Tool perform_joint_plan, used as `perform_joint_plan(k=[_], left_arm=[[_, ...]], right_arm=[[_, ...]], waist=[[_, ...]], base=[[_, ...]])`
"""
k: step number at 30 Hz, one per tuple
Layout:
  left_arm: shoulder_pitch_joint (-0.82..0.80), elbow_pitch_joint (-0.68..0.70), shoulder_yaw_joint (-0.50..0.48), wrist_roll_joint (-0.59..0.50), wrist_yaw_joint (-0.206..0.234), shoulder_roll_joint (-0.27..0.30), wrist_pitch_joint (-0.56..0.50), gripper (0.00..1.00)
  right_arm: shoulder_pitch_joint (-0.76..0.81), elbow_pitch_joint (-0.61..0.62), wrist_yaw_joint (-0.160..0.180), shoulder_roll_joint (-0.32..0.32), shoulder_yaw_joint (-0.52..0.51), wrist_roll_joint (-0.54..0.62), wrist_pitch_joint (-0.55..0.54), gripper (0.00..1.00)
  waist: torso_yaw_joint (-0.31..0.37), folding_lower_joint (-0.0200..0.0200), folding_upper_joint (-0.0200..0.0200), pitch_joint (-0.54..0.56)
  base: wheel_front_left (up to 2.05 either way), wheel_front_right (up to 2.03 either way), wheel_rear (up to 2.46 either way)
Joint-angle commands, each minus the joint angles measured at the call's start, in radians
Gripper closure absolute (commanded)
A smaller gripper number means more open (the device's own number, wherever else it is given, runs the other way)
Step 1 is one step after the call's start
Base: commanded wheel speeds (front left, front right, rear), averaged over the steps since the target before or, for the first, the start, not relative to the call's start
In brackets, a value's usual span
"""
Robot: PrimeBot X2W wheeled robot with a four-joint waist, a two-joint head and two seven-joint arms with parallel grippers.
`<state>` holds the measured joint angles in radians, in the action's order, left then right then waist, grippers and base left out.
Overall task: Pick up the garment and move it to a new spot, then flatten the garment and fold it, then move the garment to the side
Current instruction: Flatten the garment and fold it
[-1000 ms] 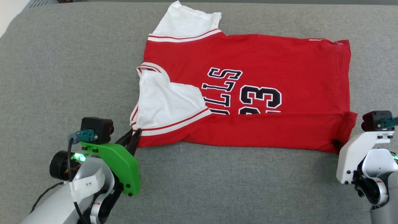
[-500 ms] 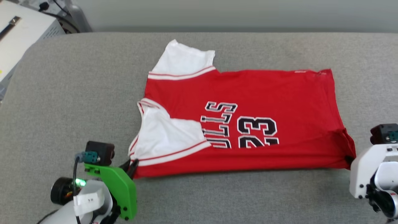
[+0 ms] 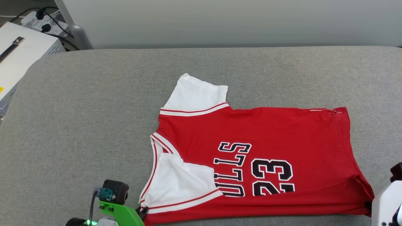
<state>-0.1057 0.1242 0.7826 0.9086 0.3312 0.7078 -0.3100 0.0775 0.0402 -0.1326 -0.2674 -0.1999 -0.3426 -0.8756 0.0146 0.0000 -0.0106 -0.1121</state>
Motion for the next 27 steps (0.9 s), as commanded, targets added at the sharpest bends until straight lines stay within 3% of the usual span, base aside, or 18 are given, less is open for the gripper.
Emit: perform_joint_plan(k=[1,7,8,9,10,18,27], left_arm=[[0.011,-0.015,0.001,-0.012,0.016,0.002,-0.002,1.00],[-0.009,-0.053,0.033,-0.027,-0.002,-0.037,-0.005,1.00],[-0.013,-0.057,0.036,-0.031,-0.005,-0.038,-0.004,0.94],[-0.019,-0.063,0.037,-0.036,-0.007,-0.043,0.000,0.16],[-0.024,-0.070,0.037,-0.038,-0.007,-0.047,0.005,0.00],[-0.067,-0.096,-0.012,-0.089,-0.001,-0.070,0.142,0.00],[-0.119,-0.106,-0.109,-0.164,-0.021,-0.122,0.461,0.00]], right_arm=[[0.015,0.003,0.002,-0.004,-0.015,0.004,-0.002,1.00],[0.026,-0.029,0.002,0.025,-0.024,0.013,-0.001,1.00],[0.024,-0.031,0.002,0.031,-0.025,0.013,0.001,0.86],[0.019,-0.032,0.002,0.040,-0.030,0.014,0.008,0.00],[0.014,-0.034,0.002,0.048,-0.035,0.018,0.013,0.00],[-0.032,0.013,0.002,0.051,-0.021,0.025,0.127,0.00],[-0.100,0.116,0.002,0.048,0.038,0.007,0.425,0.00]], waist=[[0.000,0.0000,0.0106,0.000],[-0.004,0.0000,0.0106,-0.001],[-0.005,0.0000,0.0106,-0.001],[-0.006,0.0000,0.0106,-0.001],[-0.007,0.0000,0.0106,0.000],[-0.009,0.0000,0.0106,0.019],[-0.004,0.0000,0.0106,0.030]], base=[[0.00,0.00,0.00],[0.00,0.00,0.00],[0.00,0.00,0.00],[0.00,0.00,0.00],[0.00,0.00,0.00],[0.00,0.00,0.00],[0.00,0.00,0.00]])
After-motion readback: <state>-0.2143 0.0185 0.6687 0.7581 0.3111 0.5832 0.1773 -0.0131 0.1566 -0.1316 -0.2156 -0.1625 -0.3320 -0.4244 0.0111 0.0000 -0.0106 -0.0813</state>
